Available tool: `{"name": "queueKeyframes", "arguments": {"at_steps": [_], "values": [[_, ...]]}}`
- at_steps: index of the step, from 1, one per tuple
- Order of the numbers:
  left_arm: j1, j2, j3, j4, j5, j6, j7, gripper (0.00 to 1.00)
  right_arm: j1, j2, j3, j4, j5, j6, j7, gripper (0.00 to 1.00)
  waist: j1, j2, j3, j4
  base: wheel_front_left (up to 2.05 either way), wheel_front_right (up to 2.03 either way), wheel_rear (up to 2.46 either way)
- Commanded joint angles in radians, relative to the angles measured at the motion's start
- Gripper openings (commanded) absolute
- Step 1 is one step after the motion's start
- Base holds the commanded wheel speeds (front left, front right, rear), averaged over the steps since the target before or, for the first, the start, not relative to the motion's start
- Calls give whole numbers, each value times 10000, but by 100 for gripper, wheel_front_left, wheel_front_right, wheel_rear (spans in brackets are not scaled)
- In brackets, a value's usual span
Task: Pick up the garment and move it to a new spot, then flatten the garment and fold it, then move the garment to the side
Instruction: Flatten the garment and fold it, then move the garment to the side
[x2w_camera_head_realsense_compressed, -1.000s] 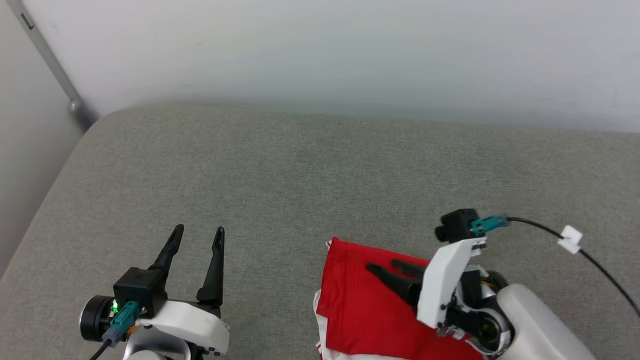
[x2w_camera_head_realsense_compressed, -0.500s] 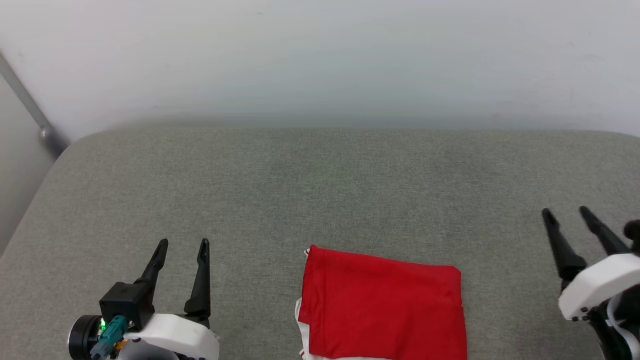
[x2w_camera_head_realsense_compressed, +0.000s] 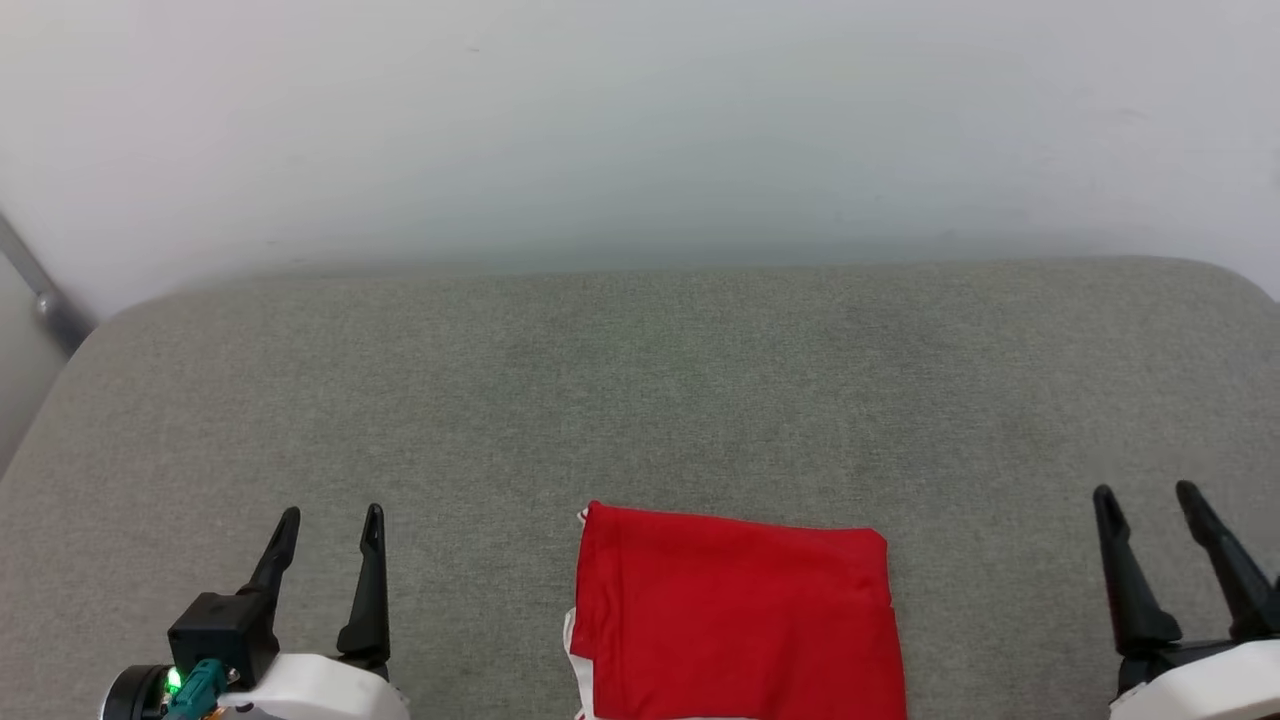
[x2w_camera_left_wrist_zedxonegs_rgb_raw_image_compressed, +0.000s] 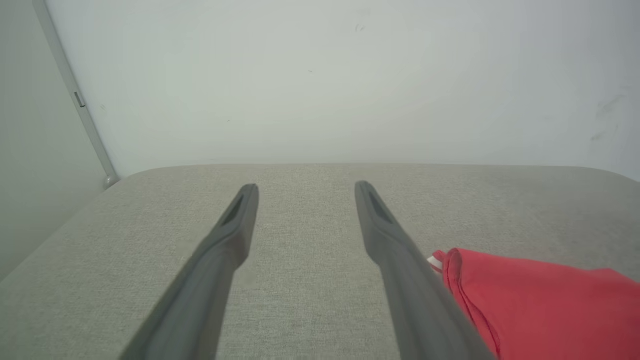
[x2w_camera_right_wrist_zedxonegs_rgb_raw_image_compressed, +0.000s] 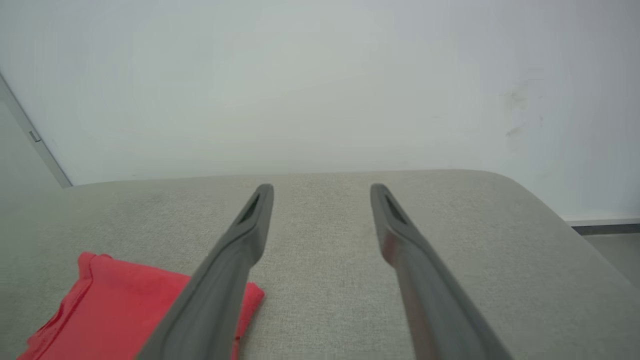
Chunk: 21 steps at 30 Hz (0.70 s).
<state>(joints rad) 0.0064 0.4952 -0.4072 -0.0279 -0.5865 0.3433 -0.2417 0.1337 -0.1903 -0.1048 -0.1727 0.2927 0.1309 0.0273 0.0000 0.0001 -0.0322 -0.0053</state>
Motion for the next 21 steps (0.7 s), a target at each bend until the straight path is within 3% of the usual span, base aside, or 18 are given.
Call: {"name": "queueKeyframes", "arguments": {"at_steps": [1, 7, 21], "values": [[163, 34, 3, -59, -11, 53, 51, 100, 224, 197, 141, -160, -118, -5, 67, 100, 0, -1, -31, -78, 0, 0, 0], [385, 115, 20, -247, -27, 256, 168, 100, 86, 391, 573, -184, -225, -5, 174, 100, 0, -1, -7, -241, 0, 0, 0], [448, 108, 38, -445, -108, 418, 231, 100, -107, 595, 239, -384, 170, -5, 502, 100, 0, -1, 16, -175, 0, 0, 0]]}}
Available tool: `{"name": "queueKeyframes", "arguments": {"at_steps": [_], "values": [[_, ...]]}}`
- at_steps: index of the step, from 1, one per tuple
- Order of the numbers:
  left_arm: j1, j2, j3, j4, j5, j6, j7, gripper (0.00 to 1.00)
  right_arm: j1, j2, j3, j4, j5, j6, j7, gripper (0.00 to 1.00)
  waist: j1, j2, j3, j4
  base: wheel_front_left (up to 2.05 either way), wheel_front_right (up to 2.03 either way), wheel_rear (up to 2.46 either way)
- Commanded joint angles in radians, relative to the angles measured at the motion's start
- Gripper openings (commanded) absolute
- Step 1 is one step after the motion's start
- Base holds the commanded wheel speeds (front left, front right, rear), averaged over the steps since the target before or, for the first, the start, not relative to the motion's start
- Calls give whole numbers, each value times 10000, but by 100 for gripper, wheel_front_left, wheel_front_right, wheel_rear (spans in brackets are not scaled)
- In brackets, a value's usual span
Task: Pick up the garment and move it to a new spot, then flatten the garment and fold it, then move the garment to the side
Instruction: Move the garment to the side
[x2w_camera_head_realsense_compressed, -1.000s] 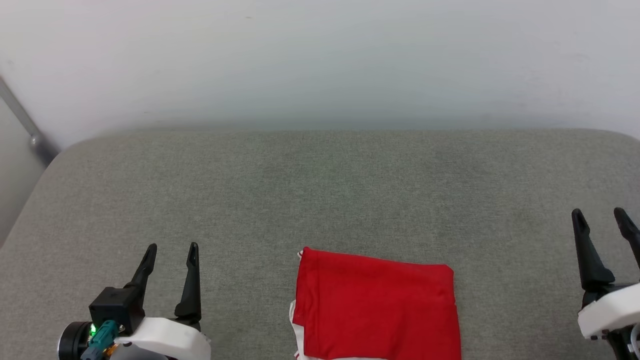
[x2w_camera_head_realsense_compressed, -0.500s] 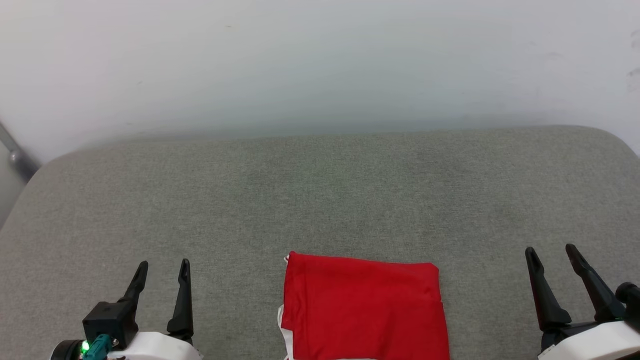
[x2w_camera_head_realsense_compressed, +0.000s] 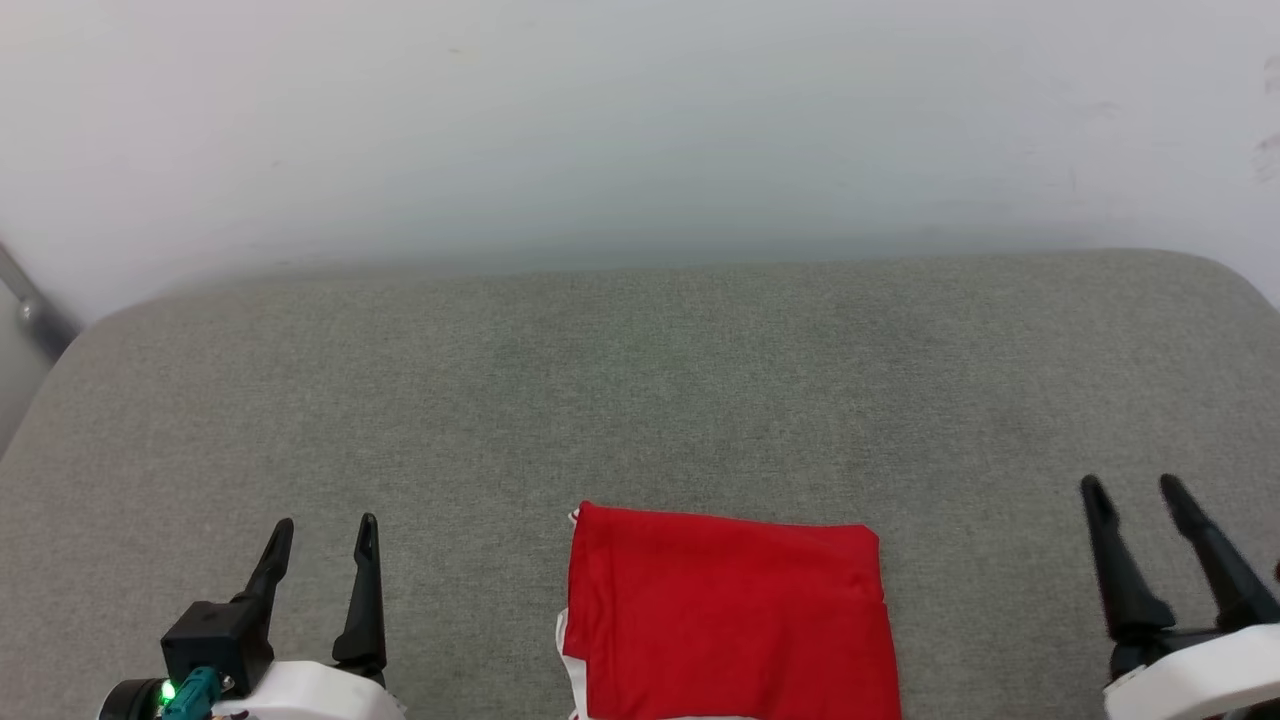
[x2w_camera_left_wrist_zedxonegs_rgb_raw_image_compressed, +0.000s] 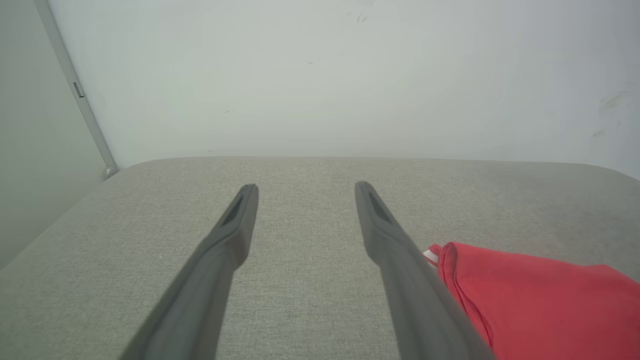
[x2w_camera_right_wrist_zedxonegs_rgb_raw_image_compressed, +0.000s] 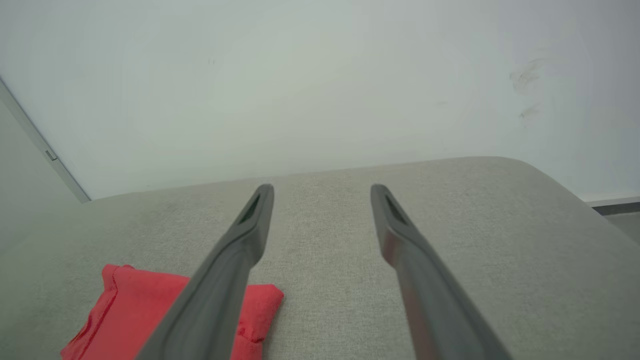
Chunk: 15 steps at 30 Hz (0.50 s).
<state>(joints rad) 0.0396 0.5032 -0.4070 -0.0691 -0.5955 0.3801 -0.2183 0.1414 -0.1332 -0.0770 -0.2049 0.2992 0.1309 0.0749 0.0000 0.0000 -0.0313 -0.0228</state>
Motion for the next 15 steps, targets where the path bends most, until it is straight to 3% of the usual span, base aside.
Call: {"name": "queueKeyframes", "arguments": {"at_steps": [1, 6, 8, 12, 15], "values": [[110, 26, 50, -52, -37, 49, -7, 100, -286, -29, -245, -86, 283, -5, 86, 100, 0, 0, 37, 13, 0, 0, 0], [-72, -155, 102, -56, -25, 78, -135, 100, -367, -577, -1547, 600, 1788, -5, 1242, 100, 0, 0, 154, 264, 0, 0, 0], [-126, -252, 117, -55, 33, 55, -205, 100, -459, -1140, -1917, 930, 2334, -5, 1811, 100, 0, 0, 200, 409, 0, 0, 0], [-343, -440, 56, -64, 195, -144, -342, 100, -343, -1864, -2118, 2099, 3545, -6, 3382, 100, 0, 0, 307, 778, 0, 0, 0], [-478, -602, 69, -55, 349, -251, -417, 100, -395, -2014, -2154, 2924, 4339, -3, 4554, 100, 0, 0, 405, 1091, 0, 0, 0]]}}
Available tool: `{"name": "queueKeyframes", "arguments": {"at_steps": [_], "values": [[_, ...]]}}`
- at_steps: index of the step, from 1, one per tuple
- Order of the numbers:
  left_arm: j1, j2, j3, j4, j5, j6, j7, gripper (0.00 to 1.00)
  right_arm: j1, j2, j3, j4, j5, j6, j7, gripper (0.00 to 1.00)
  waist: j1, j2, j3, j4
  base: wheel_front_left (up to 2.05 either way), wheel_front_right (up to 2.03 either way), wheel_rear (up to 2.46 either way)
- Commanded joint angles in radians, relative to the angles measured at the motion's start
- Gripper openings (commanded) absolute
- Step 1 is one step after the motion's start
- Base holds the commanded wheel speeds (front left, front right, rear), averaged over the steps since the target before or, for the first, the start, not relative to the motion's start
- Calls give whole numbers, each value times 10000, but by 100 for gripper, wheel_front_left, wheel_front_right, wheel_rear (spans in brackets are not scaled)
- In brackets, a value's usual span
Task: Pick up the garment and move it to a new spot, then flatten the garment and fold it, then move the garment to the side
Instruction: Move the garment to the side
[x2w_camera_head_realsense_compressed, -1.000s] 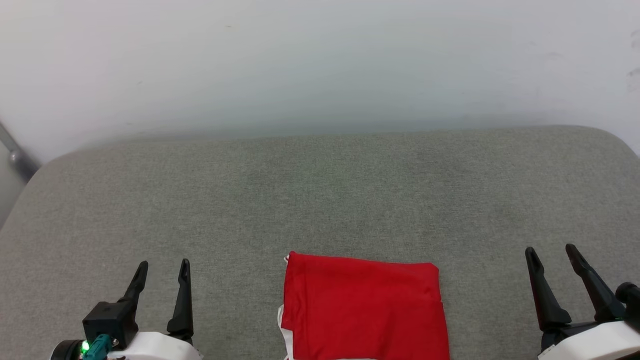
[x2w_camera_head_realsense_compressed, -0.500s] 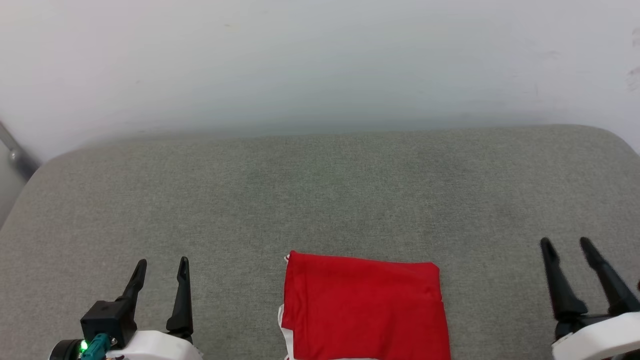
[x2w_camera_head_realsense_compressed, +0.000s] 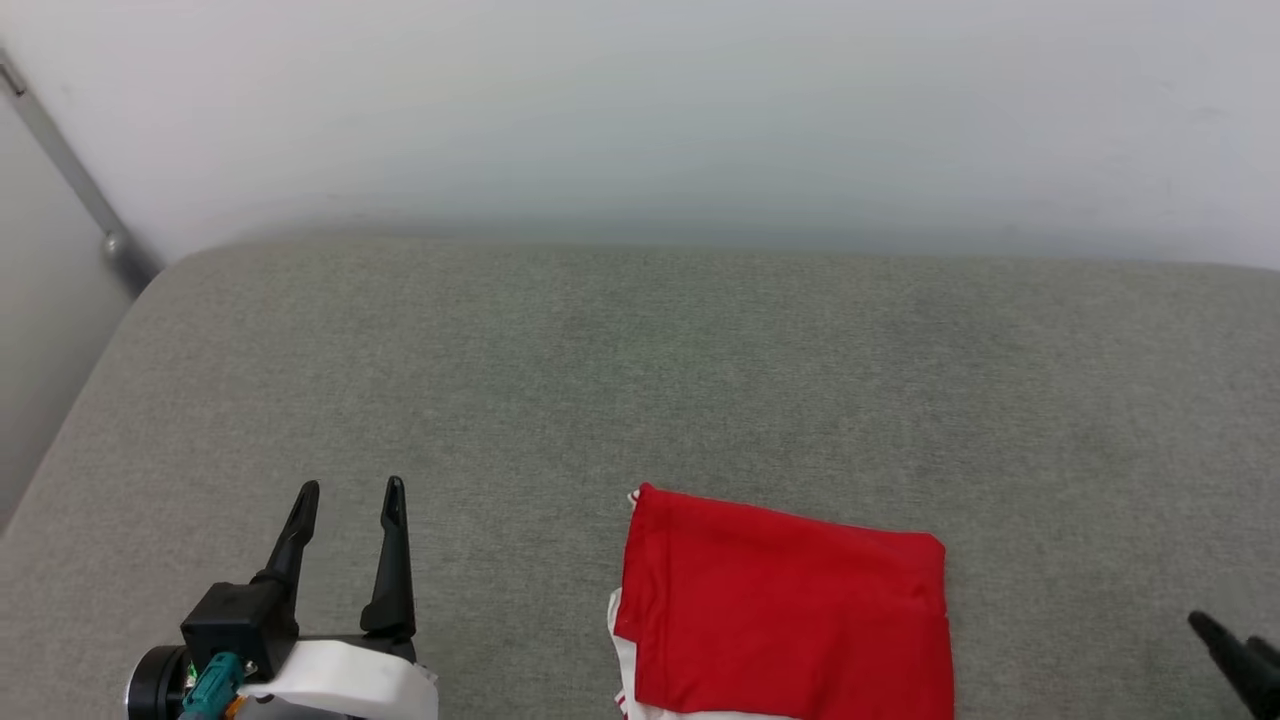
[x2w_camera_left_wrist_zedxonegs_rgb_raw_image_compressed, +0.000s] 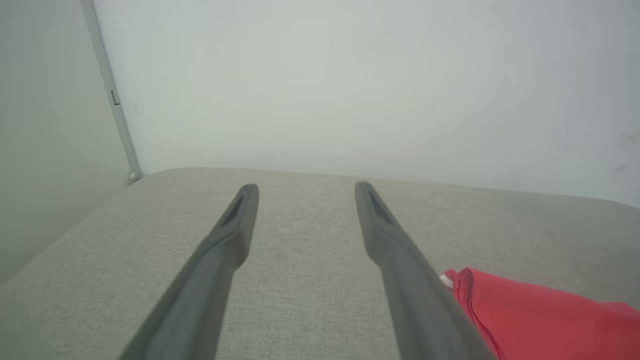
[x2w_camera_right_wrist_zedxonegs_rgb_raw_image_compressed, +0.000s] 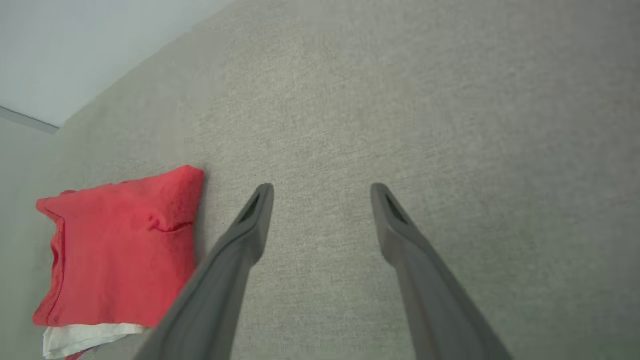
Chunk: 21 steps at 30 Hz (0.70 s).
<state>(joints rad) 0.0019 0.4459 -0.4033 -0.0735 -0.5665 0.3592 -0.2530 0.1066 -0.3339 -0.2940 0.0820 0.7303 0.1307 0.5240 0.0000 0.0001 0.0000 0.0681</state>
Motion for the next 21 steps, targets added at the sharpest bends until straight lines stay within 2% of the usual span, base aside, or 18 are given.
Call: {"name": "queueKeyframes", "arguments": {"at_steps": [1, 7, 10, 13, 17, 20, 21], "values": [[-161, -67, 39, -15, 96, -82, -67, 100, -115, 84, 8, 313, 326, -3, 455, 100, 0, -1, 143, 291, 0, 0, 0], [-468, -282, 65, 83, 308, -375, -112, 100, -626, 1535, 33, 1569, 2284, -1, 3221, 100, 0, -1, 469, 855, 0, 0, 0], [-578, -356, 95, 147, 394, -483, -124, 100, -963, 2178, -193, 2332, 2783, -3, 4237, 100, 0, -1, 604, 1067, 0, 0, 0], [-639, -391, 116, 204, 483, -580, -132, 100, -1465, 2592, -457, 3042, 3208, -4, 4653, 100, 0, -1, 727, 1226, 0, 0, 0], [-751, -418, 164, 279, 558, -693, -135, 100, -2043, 2753, -744, 3893, 3677, -6, 4703, 100, 0, -1, 838, 1372, 0, 0, 0], [-775, -442, 216, 347, 621, -774, -138, 100, -2324, 2849, -584, 4349, 3888, -4, 4805, 100, 0, -1, 866, 1412, 0, 0, 0], [-797, -457, 235, 368, 636, -785, -138, 100, -2385, 2871, -499, 4431, 3929, -4, 4845, 69, 0, -1, 869, 1417, 0, 0, 0]]}}
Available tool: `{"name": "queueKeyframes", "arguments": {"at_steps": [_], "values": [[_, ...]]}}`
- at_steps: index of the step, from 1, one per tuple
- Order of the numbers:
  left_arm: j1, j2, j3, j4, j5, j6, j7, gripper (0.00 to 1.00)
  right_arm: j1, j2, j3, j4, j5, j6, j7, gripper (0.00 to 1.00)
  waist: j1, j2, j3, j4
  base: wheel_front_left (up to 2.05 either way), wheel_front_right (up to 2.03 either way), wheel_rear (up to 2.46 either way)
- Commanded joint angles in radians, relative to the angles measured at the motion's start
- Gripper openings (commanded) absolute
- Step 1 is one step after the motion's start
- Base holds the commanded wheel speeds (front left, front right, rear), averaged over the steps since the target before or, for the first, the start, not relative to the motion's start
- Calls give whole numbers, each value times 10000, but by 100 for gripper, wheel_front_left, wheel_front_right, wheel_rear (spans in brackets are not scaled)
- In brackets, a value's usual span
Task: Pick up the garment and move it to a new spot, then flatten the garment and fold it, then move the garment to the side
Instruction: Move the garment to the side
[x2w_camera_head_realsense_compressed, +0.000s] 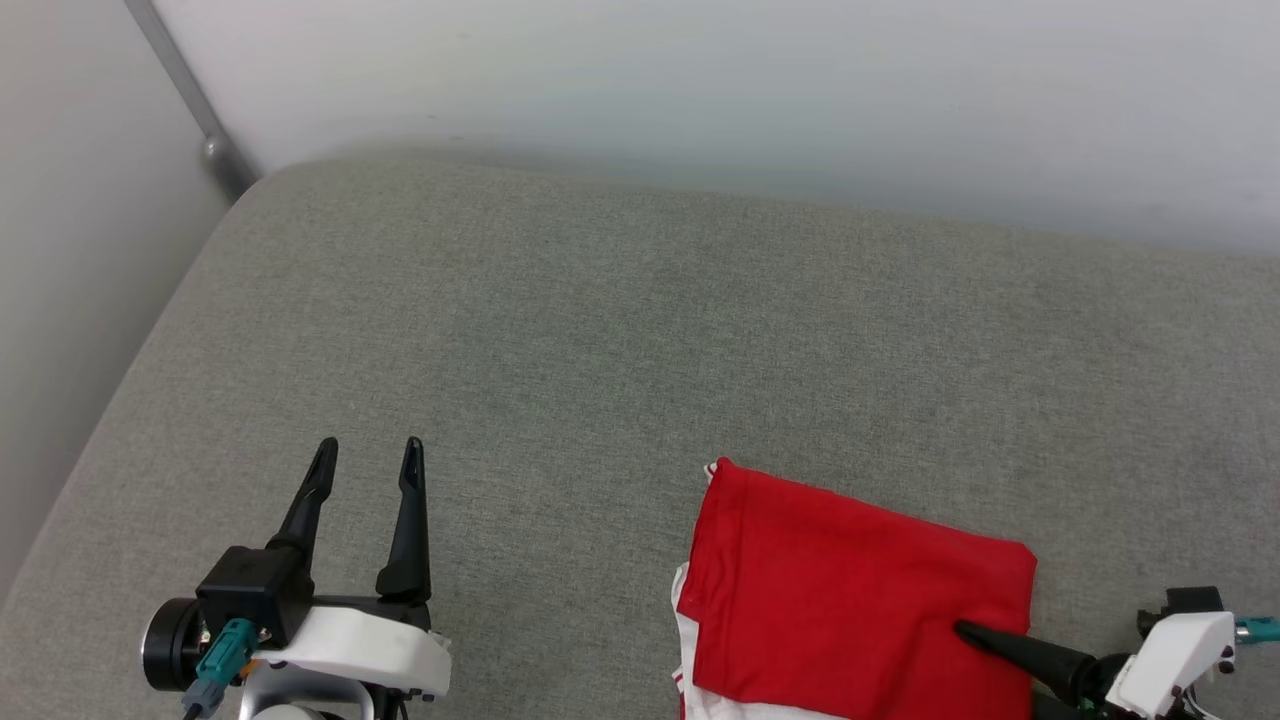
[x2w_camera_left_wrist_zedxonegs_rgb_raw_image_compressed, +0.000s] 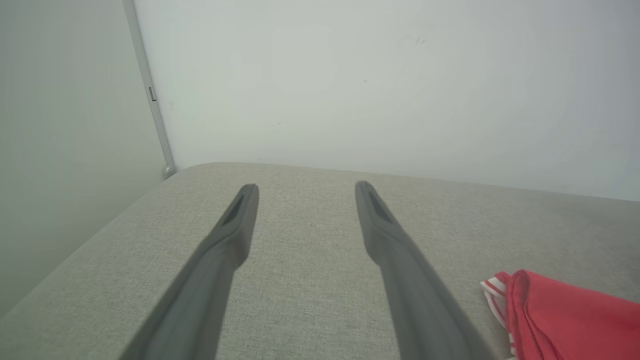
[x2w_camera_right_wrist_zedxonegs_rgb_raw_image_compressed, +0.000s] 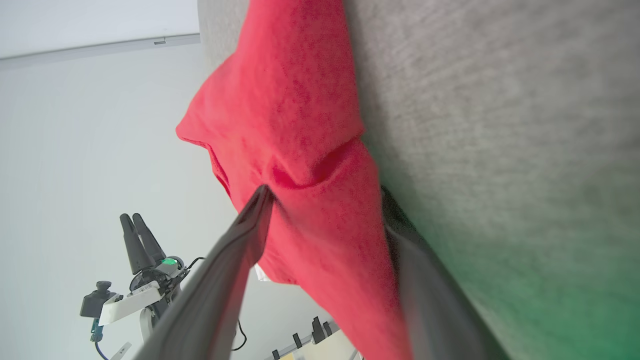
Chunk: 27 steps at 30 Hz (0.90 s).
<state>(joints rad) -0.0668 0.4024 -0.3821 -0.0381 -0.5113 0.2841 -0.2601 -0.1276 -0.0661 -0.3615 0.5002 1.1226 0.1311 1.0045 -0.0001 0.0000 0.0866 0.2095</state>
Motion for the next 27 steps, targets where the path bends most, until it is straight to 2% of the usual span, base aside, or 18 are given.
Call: {"name": "queueKeyframes", "arguments": {"at_steps": [1, 2, 9, 16, 22, 27], "values": [[-122, -37, 40, 24, 86, -45, -67, 100, -82, 211, 283, 271, 35, -8, 29, 30, 1, 0, 5, -3, 0, 0, 0], [-123, -53, 54, 42, 100, -73, -68, 100, -93, 223, 386, 265, 79, -8, 20, 0, 1, 0, -1, -14, 0, 0, 0], [-7, -129, 105, 207, 231, -198, -69, 100, -198, 114, 1263, -567, -108, -7, -306, 0, 1, 0, -278, -286, 0, 0, 0], [174, -138, 180, 178, 434, -279, -67, 100, -405, -1012, 3099, -1960, -1868, -7, -1187, 0, 1, 0, -514, -1048, 0, 0, 0], [12, -235, 299, -10, 699, -361, -57, 100, -1316, -2131, 4619, -2217, -3953, -7, -1782, 0, 1, 0, -73, -2207, 0, 0, 0], [-402, -129, 488, -297, 1032, -467, -48, 100, -2612, -2590, 5388, -2002, -5152, -7, -2043, 0, 1, 0, 977, -3578, 0, 0, 0]]}}
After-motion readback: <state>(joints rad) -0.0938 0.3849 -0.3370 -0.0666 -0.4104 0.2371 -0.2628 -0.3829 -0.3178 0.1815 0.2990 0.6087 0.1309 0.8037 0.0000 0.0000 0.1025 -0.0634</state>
